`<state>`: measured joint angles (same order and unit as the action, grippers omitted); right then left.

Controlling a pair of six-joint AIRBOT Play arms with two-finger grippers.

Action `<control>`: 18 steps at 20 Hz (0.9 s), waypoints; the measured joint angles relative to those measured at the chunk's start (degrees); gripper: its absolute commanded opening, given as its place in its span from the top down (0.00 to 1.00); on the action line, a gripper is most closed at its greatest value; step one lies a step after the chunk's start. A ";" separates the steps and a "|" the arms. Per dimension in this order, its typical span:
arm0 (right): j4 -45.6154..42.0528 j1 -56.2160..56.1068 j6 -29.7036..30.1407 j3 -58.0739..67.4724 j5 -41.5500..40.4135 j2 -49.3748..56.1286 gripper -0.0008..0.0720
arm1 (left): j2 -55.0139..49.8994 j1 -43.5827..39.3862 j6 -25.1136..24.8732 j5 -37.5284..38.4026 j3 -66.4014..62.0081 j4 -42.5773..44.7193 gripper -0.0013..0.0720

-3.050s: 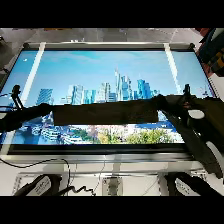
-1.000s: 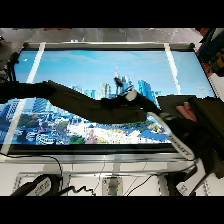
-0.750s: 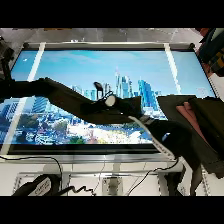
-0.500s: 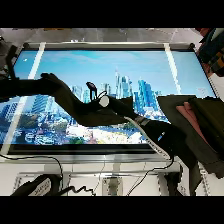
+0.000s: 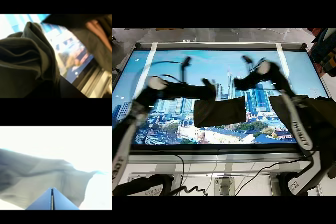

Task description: Fold the clothes and pants, and hang the long-sleeved shirts on hangers.

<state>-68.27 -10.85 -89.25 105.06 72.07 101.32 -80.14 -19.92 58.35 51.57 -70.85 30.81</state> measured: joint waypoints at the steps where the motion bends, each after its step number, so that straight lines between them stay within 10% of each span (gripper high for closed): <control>1: -1.03 3.61 1.22 0.00 1.77 -1.44 0.97 | -2.14 -3.52 0.00 -4.42 0.02 -0.87 0.74; 3: -2.27 10.01 3.17 -0.42 4.28 -3.23 0.97 | -5.44 -8.94 0.00 -12.04 0.00 -3.72 0.05; 5: -2.54 16.15 4.59 -2.12 5.75 -4.17 0.80 | -7.50 -12.61 -0.26 -16.65 0.00 -6.14 0.02; 7: -0.09 21.62 6.10 -5.64 6.58 -4.61 0.27 | -8.44 -14.40 -1.55 -19.39 -0.02 -7.54 0.02; 18: 23.87 18.60 18.23 -35.10 -3.32 -3.76 0.25 | -4.70 -3.04 -5.03 -12.46 -0.02 -4.04 0.02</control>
<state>-44.40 7.75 -71.02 69.95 68.75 97.56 -84.84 -22.96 53.32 39.11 -70.87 26.76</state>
